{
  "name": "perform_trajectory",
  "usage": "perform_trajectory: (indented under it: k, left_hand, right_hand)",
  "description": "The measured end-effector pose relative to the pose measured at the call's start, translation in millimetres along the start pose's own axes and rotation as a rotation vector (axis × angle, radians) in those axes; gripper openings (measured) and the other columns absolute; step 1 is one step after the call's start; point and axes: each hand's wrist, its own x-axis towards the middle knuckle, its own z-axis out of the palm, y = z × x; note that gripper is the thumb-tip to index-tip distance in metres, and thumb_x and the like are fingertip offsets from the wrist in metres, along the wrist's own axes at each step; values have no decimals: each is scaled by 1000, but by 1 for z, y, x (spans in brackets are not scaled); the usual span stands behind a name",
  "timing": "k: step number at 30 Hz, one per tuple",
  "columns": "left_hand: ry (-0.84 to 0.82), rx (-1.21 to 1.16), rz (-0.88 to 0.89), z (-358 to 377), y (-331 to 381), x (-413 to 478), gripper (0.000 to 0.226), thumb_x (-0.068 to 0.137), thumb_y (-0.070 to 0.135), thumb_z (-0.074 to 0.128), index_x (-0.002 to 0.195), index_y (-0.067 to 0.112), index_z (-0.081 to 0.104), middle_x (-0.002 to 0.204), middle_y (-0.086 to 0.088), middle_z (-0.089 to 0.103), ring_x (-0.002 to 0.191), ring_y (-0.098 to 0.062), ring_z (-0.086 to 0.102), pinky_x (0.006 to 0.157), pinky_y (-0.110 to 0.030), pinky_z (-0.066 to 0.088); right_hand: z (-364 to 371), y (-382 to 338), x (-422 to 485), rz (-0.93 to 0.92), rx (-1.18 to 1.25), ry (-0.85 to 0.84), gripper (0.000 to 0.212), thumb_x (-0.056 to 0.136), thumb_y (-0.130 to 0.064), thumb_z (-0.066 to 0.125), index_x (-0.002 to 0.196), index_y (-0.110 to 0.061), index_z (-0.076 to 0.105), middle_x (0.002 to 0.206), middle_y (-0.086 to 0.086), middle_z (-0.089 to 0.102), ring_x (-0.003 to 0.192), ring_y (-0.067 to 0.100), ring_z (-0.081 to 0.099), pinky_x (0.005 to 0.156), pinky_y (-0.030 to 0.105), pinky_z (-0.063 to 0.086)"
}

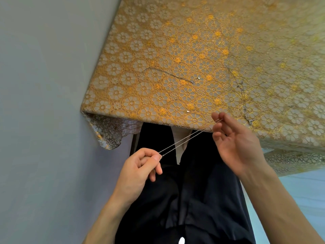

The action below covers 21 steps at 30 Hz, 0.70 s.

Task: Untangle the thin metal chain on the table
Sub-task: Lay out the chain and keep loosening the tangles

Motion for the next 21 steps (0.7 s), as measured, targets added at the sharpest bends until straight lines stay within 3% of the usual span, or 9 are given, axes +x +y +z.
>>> perform_trajectory:
  k: [8,15,21]
  left_hand:
    - [22,44,0,-4,0,4,11,98,10,59,91,6,66,70,-7,71,52,-17,53,55,-14,41]
    - [113,61,-3,-13,-1,3,11,96,16,62,95,8,69,80,-5,77,52,-13,55,58,-14,44]
    - [241,15,-3,-23,6,8,12,95,21,63,95,12,72,82,-3,77,55,-11,57,61,-15,46]
  right_hand:
    - [12,-10,11,-91,-126,39,4,101,-8,54,101,-10,58,91,5,74,62,6,53,50,14,45]
    - [31,-19,29,-208,-253,-10,14,96,-6,62,110,-7,64,89,3,76,67,6,62,62,16,53]
    - [65,-28,50,-227,-408,-97,12,92,-7,67,103,-11,70,89,1,78,78,9,68,68,19,55]
